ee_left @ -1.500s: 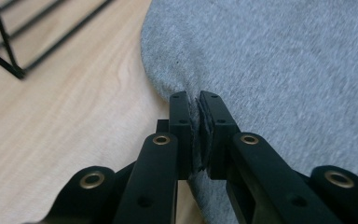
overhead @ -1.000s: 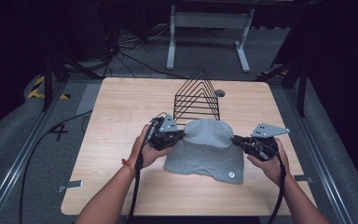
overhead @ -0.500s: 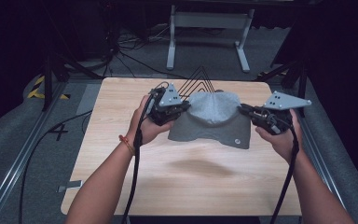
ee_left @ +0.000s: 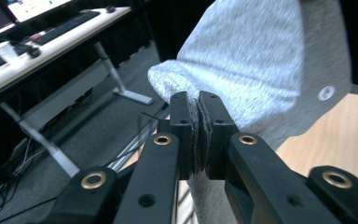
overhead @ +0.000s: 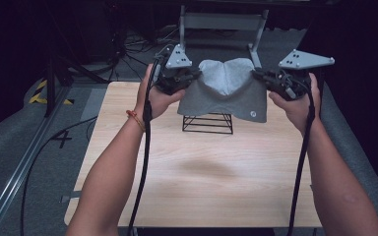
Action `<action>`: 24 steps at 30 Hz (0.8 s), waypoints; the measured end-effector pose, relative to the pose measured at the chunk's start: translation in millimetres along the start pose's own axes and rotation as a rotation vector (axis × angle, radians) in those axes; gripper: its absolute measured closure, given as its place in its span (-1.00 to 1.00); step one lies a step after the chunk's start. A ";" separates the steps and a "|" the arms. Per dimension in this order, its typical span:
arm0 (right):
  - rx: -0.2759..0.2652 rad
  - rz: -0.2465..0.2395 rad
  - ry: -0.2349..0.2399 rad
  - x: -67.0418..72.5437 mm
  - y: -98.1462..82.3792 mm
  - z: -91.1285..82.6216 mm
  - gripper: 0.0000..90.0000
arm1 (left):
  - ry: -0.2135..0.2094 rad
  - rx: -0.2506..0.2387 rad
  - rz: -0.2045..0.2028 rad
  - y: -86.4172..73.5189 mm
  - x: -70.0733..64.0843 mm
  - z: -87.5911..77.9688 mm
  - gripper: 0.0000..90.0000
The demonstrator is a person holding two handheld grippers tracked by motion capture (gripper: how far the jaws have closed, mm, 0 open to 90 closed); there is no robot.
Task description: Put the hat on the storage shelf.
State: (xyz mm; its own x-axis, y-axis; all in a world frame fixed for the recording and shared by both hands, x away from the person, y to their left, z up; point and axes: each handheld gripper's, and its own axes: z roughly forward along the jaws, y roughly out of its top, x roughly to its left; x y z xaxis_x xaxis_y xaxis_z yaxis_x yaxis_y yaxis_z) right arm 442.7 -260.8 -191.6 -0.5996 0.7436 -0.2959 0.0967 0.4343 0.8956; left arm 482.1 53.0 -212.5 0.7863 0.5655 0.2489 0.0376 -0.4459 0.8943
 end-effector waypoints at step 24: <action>0.009 0.053 -0.050 -30.5 16.7 58.5 0.92 | 0.100 -0.009 -0.062 10.8 40.2 39.2 0.89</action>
State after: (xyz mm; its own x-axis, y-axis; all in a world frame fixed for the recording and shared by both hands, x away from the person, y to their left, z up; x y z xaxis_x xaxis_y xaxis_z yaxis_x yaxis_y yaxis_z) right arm 509.1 -246.5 -187.1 -0.5534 0.7898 -0.2646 0.1343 0.3982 0.9074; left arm 538.2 43.7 -207.4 0.7169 0.6586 0.2285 0.0783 -0.4018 0.9124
